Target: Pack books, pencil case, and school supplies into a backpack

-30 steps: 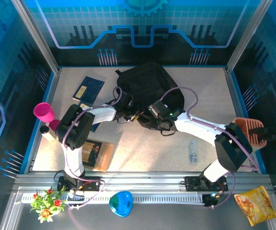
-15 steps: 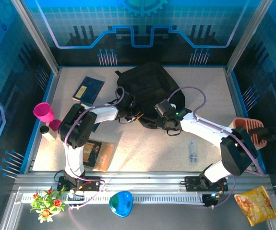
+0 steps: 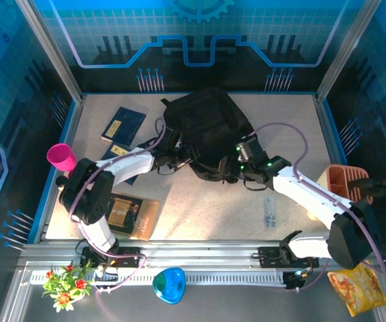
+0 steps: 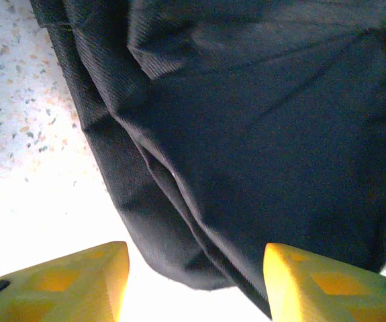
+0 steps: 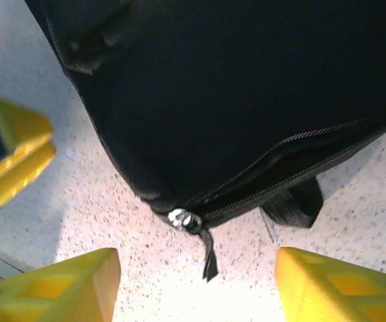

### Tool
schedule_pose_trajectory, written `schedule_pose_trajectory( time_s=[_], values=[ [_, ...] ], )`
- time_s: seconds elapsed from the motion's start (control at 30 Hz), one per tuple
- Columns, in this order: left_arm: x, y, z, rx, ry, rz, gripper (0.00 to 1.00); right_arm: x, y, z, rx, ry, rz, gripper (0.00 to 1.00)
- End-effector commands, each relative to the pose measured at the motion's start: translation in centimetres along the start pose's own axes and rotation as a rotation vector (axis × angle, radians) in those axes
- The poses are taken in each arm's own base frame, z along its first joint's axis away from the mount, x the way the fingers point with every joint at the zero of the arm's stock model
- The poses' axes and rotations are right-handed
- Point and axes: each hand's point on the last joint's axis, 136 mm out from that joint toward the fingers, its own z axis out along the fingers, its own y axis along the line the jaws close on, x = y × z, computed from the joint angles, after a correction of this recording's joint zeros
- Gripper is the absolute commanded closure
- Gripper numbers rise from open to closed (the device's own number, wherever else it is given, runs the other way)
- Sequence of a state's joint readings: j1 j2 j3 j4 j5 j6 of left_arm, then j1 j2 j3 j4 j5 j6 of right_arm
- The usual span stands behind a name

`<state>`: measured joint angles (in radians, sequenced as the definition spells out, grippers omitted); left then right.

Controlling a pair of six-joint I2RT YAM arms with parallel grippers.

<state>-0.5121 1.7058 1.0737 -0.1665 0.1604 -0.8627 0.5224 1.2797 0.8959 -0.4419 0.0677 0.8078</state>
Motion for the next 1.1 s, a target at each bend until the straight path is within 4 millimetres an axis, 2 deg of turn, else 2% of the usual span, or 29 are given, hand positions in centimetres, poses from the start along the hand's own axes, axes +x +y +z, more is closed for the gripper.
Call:
schedule_pose_trajectory(
  time_s=[0.0, 0.13, 0.27, 0.4, 0.57, 0.8, 0.97, 1.07],
  values=[
    [2.5, 0.1, -1.6, -0.066, 0.008, 0.126, 0.43, 0.2, -1.5, 0.4, -0.018, 0.034, 0.093, 0.34],
    [5.5, -2.3, -2.4, -0.096, -0.013, 0.264, 0.42, -0.7, -3.6, 1.6, -0.041, 0.064, 0.243, 0.32],
    [7.7, -4.0, -2.4, -0.181, -0.046, 0.382, 0.42, -1.2, -4.9, 2.1, -0.047, 0.071, 0.31, 0.32],
    [9.3, -5.6, -1.5, -0.271, -0.074, 0.509, 0.42, -1.7, -5.7, 2.2, -0.061, 0.062, 0.34, 0.31],
    [11.0, -7.1, 0.5, -0.319, -0.066, 0.608, 0.46, -2.1, -6.7, 1.9, -0.075, 0.051, 0.381, 0.3],
    [11.8, -7.3, 3.2, -0.383, -0.036, 0.646, 0.54, -2.4, -7.4, 1.7, -0.086, 0.04, 0.399, 0.29],
    [11.5, -7.2, 4.8, -0.417, -0.049, 0.643, 0.58, -2.5, -7.4, 1.8, -0.091, 0.04, 0.397, 0.29],
    [11.0, -7.2, 5.5, -0.439, -0.077, 0.633, 0.64, -2.4, -7.5, 2.0, -0.092, 0.042, 0.399, 0.29]
  ],
)
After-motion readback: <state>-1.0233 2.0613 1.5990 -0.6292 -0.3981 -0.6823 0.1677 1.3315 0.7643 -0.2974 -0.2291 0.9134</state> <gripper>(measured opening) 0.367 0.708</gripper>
